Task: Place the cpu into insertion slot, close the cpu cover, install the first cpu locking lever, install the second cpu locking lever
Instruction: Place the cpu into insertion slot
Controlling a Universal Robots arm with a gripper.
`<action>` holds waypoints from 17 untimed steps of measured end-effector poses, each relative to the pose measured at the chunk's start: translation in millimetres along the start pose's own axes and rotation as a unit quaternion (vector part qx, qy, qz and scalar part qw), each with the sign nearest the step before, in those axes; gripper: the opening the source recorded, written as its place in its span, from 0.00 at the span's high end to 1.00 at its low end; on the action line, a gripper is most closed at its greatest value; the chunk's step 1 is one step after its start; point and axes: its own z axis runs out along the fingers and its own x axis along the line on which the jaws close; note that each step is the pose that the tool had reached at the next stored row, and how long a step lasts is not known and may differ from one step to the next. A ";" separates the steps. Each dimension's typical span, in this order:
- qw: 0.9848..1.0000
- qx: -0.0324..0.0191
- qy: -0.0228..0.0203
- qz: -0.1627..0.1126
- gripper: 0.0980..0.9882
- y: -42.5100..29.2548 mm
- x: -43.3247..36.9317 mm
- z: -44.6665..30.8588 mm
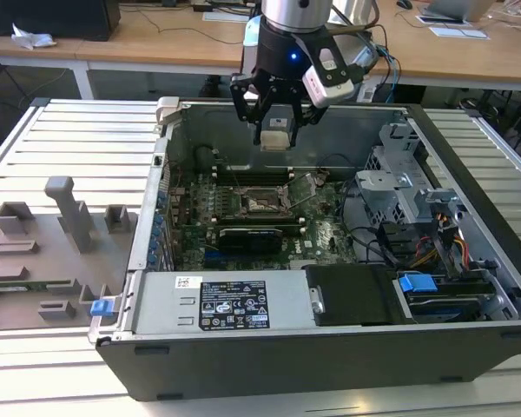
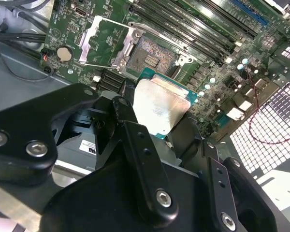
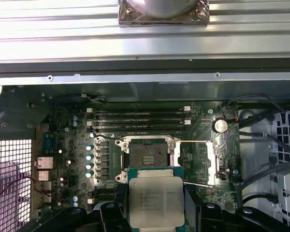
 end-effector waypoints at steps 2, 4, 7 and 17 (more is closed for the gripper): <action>1.000 0.000 0.000 0.000 0.50 -0.1 0.0 1.6; 1.000 0.000 0.000 0.000 0.50 -0.2 0.0 2.5; 1.000 0.000 0.000 0.000 0.50 -0.4 -0.1 4.3; 1.000 0.000 0.000 0.000 0.50 -1.2 -0.2 13.2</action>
